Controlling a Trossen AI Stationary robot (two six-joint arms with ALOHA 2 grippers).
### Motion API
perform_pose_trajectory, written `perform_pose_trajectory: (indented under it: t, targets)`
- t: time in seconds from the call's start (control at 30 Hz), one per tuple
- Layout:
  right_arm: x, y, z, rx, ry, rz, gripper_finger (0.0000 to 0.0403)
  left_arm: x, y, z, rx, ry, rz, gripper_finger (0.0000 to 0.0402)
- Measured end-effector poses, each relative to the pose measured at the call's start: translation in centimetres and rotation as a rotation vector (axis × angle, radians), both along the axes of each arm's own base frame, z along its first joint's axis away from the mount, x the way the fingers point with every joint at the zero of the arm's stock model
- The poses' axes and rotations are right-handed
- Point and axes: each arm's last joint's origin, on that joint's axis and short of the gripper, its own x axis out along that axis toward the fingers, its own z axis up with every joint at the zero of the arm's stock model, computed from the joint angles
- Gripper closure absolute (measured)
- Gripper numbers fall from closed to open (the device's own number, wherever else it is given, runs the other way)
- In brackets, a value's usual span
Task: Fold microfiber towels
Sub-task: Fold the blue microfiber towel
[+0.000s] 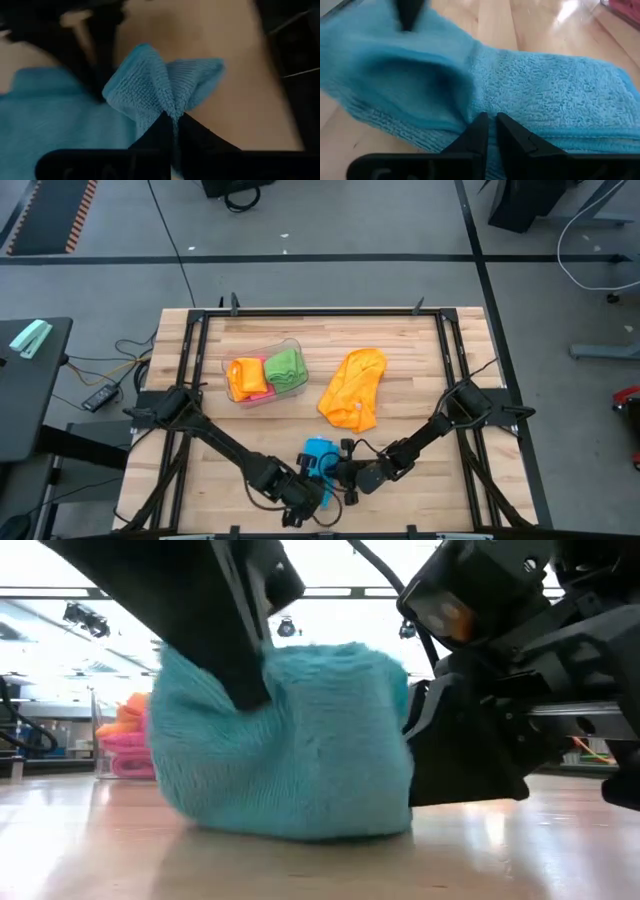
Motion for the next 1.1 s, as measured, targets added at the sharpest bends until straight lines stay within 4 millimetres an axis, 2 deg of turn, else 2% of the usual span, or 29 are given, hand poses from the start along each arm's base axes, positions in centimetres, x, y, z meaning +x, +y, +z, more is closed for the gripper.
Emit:
perform_pose_trajectory:
  t: [0.17,0.33,0.5,0.7,0.87,1.1]
  targets:
    - [-0.5,0.6,-0.1,-0.022,0.020,0.025,0.0354,0.8,2.2,-0.2,0.073,0.018,0.051,0.0378]
    - [-0.9,0.9,0.2,-0.017,0.035,0.054,0.0354,1.6,3.6,-0.2,0.119,0.010,0.028,0.0365]
    - [-1.2,1.1,0.9,0.025,0.064,0.079,0.0354,2.2,4.6,-0.2,0.163,0.006,-0.008,0.0379]
    - [-1.4,0.9,1.7,0.058,0.077,0.054,0.0355,2.0,4.2,-0.2,0.155,0.016,-0.055,0.0374]
    - [-1.4,0.8,3.5,0.091,0.026,-0.006,0.0357,1.5,3.3,-0.2,0.135,0.024,-0.087,0.0364]
    - [-1.8,-0.1,4.7,-0.013,-0.001,-0.155,0.0357,1.3,2.9,-0.2,0.132,0.024,-0.100,0.0380]
